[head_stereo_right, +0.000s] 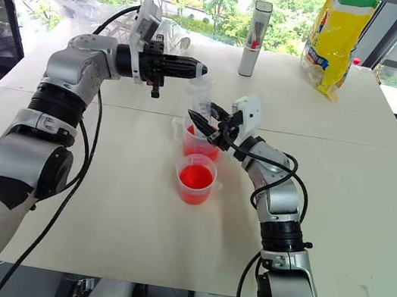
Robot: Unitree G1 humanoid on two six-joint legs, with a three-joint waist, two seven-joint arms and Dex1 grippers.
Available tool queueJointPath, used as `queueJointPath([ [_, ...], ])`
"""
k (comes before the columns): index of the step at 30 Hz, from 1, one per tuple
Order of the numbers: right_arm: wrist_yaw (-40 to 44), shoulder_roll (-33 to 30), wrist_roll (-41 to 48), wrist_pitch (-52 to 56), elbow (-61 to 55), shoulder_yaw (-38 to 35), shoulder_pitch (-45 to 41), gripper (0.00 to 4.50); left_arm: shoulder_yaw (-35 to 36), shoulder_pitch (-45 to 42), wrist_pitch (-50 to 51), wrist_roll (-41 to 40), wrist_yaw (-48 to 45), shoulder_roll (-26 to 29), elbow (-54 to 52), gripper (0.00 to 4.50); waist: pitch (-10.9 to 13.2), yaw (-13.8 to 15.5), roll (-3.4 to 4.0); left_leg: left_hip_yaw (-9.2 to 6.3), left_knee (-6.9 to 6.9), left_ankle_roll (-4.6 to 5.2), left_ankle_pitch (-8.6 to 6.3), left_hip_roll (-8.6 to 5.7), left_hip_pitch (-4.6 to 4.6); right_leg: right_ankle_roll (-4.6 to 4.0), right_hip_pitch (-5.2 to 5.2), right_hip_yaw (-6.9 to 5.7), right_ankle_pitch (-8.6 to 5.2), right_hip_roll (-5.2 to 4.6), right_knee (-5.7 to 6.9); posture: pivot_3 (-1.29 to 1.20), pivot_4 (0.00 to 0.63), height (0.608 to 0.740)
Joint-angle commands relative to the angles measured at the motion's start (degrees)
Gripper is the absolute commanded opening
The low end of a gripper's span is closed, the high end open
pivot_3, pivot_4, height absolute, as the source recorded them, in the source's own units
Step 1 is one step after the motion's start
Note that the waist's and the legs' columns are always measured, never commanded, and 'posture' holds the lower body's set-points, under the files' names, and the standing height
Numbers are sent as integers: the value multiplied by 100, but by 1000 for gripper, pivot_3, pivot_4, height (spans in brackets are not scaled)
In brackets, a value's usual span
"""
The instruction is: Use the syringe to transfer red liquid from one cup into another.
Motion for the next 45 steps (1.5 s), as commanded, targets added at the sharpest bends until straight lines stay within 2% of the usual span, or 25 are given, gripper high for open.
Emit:
queueJointPath([
  [1, 112, -40, -61, 114, -117, 208, -38, 1403, 304, -438, -209, -81, 199, 70, -32, 58, 0, 1, 0, 0, 0, 0, 0, 0, 0, 0, 0, 0, 0, 0, 0, 0, 150, 740],
  [19, 178, -70, -51, 320, -229, 303, 29, 1403, 513, -864, -560, -117, 365, 246, 523, 58, 0, 1, 0, 0, 0, 0, 0, 0, -1, 0, -1, -1, 0, 1, 0, 0, 150, 740],
  [37, 152, -47, -27, 362, -310, 275, -26, 1403, 439, -753, -345, -121, 226, 226, 448, 58, 0, 2, 0, 0, 0, 0, 0, 0, -1, 0, -1, -1, 0, 1, 1, 0, 150, 740],
  [40, 145, -43, -7, 375, -331, 244, -72, 1403, 421, -722, -229, -127, 229, 218, 419, 1005, 0, -6, 0, 0, 0, 0, 0, 0, -1, 0, -2, -1, 0, 1, 1, 0, 150, 740],
  [45, 142, -54, 12, 376, -335, 212, -134, 1403, 457, -690, -149, -127, 231, 218, 347, 3594, 0, 3, 0, 0, 0, 0, 0, 0, -1, 0, -3, -1, 0, 2, 2, 0, 150, 740],
])
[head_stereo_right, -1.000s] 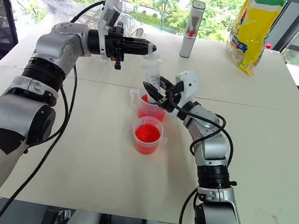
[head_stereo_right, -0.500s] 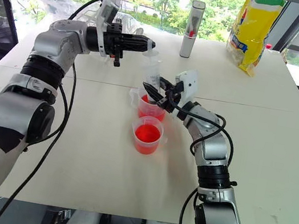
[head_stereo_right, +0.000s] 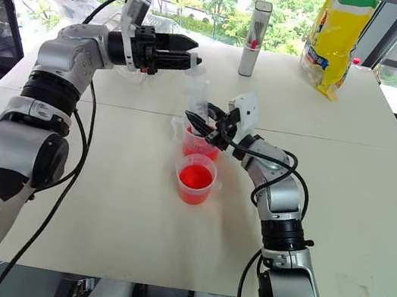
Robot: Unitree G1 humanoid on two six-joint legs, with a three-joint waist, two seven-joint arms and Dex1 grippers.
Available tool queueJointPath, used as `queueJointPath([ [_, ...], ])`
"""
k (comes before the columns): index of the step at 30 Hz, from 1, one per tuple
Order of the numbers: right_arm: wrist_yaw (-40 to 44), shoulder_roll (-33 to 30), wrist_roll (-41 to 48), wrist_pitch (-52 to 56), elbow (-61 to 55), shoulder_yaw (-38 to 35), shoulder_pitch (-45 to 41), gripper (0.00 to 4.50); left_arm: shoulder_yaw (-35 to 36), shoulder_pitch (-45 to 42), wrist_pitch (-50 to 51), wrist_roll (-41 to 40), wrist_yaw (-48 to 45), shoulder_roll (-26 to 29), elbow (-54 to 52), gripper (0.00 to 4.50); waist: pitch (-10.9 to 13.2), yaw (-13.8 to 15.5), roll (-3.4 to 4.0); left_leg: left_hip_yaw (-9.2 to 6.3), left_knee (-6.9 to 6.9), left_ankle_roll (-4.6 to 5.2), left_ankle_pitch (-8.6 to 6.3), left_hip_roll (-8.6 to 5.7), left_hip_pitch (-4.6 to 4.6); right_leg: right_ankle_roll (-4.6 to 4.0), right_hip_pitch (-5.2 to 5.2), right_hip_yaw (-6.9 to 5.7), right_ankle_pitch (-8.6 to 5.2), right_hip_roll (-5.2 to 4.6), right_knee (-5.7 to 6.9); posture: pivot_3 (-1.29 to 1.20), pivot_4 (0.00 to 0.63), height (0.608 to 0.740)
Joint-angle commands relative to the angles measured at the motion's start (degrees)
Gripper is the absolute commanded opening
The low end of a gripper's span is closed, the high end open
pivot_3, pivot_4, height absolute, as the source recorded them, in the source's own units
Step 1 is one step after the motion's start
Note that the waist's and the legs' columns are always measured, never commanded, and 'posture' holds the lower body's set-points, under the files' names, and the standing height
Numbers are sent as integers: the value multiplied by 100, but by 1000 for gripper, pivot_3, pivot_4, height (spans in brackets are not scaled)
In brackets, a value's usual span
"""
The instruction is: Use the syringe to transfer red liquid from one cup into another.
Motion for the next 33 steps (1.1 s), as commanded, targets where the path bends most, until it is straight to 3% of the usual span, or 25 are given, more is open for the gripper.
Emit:
queueJointPath([
  [1, 94, -5, 4, -2, -158, 125, -68, 1403, 237, -255, -25, -135, 57, 47, -359, 4099, 0, 9, 0, 0, 0, 0, 0, 0, -1, 0, 0, -1, 0, 0, 0, 0, 150, 740],
  [2, 94, -7, 6, -6, -158, 120, -81, 1403, 236, -239, -24, -129, 62, 54, -387, 4409, 0, 8, 0, 0, 1, 0, 0, 0, -1, 0, 0, -1, 0, -1, 0, 0, 150, 740],
  [23, -284, -108, 308, 73, -66, -599, -734, 1403, 420, 935, 448, -209, 166, 972, -1575, 4409, 1, 8, 1, 0, 1, 0, 0, 3, -1, 0, -1, 1, 0, -5, 3, 0, 150, 740],
  [28, -344, -271, 721, 606, -872, -785, -743, 1403, 543, 1136, 727, -386, 271, 1067, -1975, 4409, 1, 12, 2, 1, 1, 0, 0, 3, -5, 0, -2, 0, 0, -10, 2, 0, 150, 740],
  [33, -367, -593, 1978, 1841, -2364, -1120, -655, 1403, 514, 1162, 892, -506, 291, 1002, -2255, 4409, 0, 24, 0, -3, 1, 0, 0, 4, -8, 0, -2, -1, 0, -12, 2, 0, 150, 740],
])
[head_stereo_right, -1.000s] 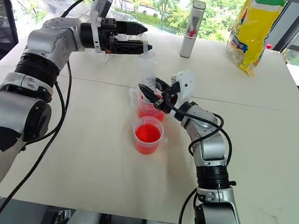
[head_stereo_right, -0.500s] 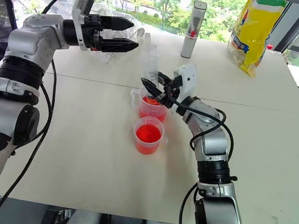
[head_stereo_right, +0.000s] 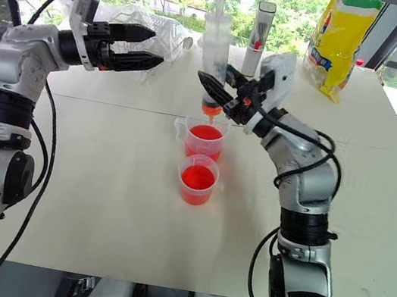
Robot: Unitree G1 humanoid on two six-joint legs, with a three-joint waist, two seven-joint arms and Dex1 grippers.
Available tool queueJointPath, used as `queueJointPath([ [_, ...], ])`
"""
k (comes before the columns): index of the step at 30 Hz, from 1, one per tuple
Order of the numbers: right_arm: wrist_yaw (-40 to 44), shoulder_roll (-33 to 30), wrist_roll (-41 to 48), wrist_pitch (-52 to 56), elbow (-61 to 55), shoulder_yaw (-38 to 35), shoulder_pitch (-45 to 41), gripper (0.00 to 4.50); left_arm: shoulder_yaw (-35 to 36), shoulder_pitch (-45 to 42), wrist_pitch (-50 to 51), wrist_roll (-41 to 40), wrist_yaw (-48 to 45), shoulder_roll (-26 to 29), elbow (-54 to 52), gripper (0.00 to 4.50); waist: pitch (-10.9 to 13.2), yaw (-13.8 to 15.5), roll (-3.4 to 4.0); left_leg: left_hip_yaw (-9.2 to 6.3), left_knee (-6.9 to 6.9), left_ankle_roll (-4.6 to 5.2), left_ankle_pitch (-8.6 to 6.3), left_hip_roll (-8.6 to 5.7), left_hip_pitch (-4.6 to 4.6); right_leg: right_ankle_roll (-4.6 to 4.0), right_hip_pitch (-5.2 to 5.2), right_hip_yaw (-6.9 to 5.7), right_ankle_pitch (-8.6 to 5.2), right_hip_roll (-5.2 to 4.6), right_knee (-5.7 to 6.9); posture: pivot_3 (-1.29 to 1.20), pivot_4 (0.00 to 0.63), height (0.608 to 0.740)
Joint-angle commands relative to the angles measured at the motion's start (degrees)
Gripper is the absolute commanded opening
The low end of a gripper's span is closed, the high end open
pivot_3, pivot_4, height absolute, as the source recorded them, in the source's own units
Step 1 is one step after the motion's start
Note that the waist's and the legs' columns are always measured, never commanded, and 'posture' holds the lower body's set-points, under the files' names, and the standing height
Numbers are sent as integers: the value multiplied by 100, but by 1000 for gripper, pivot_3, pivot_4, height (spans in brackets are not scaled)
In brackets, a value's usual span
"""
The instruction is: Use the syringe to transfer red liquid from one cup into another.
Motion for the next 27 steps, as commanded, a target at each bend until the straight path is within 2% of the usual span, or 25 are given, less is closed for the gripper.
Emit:
queueJointPath([
  [1, -29, -243, 1191, 849, -1230, -412, -46, 1403, 79, -79, 86, -179, 10, -19, -292, 4409, 0, 0, -1, -1, 0, 0, 0, 0, 0, 0, 0, 0, 0, 0, 0, 0, 150, 740],
  [5, -168, -477, 2234, 1502, -1796, -718, 26, 1403, 33, -179, 119, -224, -35, -89, -267, 4409, -1, -9, -1, 0, 1, 0, 0, 0, 3, 0, 2, 0, 0, 1, 0, 0, 150, 740],
  [8, -196, -700, 2711, 1704, -2277, -793, 546, 1403, -49, -322, 163, -265, -169, -213, -283, 4409, -2, 2, -3, -1, 0, 1, 0, -1, 3, 0, 4, -2, 0, 3, -1, 0, 150, 740],
  [15, -195, -709, 2070, 1081, -2390, -272, 1421, 1403, -125, -407, 625, -516, -442, -297, -630, 4409, -2, -18, -3, 0, 2, 1, 0, -4, 5, 0, 5, 1, 0, 7, -3, 0, 150, 740],
  [27, 96, -725, 1320, 217, -2069, 212, 1756, 1403, 77, -595, 1875, -1652, -809, -157, -1470, 4409, -2, -8, -3, -4, 3, 1, 0, -4, 3, 1, 4, 0, 0, 11, -3, 0, 150, 740],
])
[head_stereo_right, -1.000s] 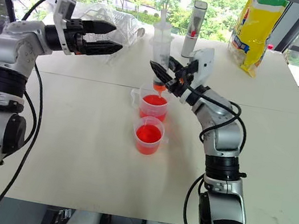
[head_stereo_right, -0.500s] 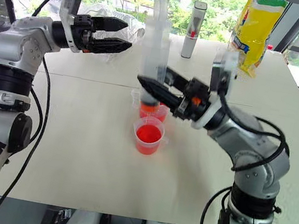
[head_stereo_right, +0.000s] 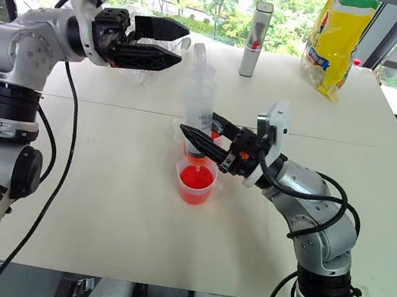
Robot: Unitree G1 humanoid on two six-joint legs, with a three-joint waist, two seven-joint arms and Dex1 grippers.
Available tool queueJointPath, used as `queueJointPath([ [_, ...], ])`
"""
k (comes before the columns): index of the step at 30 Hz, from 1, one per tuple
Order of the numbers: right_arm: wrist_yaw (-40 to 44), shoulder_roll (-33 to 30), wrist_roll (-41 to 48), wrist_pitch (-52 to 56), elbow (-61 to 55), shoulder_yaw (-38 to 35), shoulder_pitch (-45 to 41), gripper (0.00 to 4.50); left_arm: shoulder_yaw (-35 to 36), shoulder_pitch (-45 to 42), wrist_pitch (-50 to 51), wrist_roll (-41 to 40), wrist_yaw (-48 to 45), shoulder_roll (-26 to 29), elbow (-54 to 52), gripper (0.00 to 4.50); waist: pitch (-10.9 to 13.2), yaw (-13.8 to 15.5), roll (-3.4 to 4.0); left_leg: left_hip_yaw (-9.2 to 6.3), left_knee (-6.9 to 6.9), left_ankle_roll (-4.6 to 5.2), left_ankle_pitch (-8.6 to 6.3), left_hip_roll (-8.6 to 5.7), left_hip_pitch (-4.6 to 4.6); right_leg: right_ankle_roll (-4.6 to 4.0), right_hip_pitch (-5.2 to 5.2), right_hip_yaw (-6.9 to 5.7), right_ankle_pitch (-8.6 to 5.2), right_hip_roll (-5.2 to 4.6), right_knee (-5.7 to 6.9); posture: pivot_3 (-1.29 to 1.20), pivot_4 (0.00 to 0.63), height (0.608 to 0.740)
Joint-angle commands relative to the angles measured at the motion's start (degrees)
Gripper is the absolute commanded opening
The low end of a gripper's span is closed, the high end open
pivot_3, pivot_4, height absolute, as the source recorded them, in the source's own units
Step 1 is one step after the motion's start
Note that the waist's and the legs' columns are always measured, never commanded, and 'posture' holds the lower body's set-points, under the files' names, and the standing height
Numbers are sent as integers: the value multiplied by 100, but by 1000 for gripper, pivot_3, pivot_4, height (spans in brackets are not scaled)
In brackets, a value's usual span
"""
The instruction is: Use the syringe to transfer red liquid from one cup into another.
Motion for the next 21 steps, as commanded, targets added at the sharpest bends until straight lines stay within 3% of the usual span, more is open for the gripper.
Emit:
queueJointPath([
  [1, 73, -4, -107, -281, -25, -2, -22, 1403, 259, -296, 270, -422, -16, 25, -228, 4409, 0, 4, 0, -1, 0, 0, 0, 0, 0, 0, 0, 0, 0, 0, 0, 0, 150, 740],
  [19, 105, -31, -223, -371, 46, 70, -94, 1403, -242, -287, 19, -269, -20, -268, -281, 4409, 0, 1, 0, 0, 0, 0, 0, -1, 2, 0, 2, 1, 0, 0, 0, 0, 150, 740],
  [21, 98, -32, -216, -361, 33, 71, -92, 1403, -264, -298, -6, -264, -30, -307, -268, 3892, 0, 3, 0, 0, 0, 0, 0, 0, 2, 0, 2, 1, 0, 0, 0, 0, 150, 740],
])
